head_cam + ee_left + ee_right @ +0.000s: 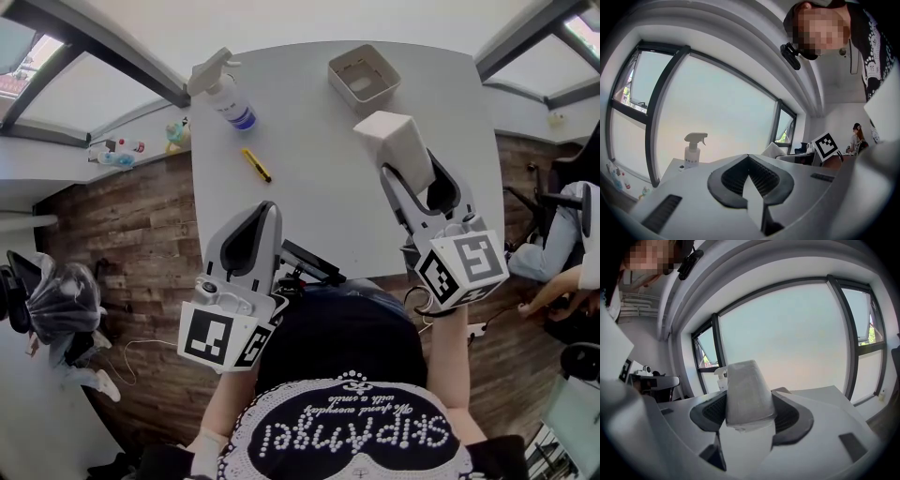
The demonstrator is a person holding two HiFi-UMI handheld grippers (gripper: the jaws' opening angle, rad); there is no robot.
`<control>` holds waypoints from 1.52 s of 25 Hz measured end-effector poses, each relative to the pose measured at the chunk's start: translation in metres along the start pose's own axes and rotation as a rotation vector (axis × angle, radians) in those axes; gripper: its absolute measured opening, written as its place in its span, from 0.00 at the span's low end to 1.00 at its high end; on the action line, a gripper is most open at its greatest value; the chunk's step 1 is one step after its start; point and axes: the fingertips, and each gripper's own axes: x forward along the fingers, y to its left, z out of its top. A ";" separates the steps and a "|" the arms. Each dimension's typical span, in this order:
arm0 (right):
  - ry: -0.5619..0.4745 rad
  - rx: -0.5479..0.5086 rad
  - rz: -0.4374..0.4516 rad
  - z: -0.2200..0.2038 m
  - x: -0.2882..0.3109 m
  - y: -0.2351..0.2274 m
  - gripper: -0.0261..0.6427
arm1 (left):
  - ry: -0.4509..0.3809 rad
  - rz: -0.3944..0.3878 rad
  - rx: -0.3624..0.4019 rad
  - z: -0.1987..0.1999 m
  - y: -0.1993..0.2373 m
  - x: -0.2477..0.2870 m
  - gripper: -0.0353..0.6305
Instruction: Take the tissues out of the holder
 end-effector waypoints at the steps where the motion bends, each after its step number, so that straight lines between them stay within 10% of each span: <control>1: 0.001 -0.001 0.001 -0.001 -0.002 0.001 0.46 | -0.001 -0.001 0.000 0.000 -0.001 0.000 0.06; 38: 0.062 -0.044 0.059 -0.034 -0.046 0.025 0.46 | 0.001 -0.022 0.008 0.001 -0.007 0.001 0.06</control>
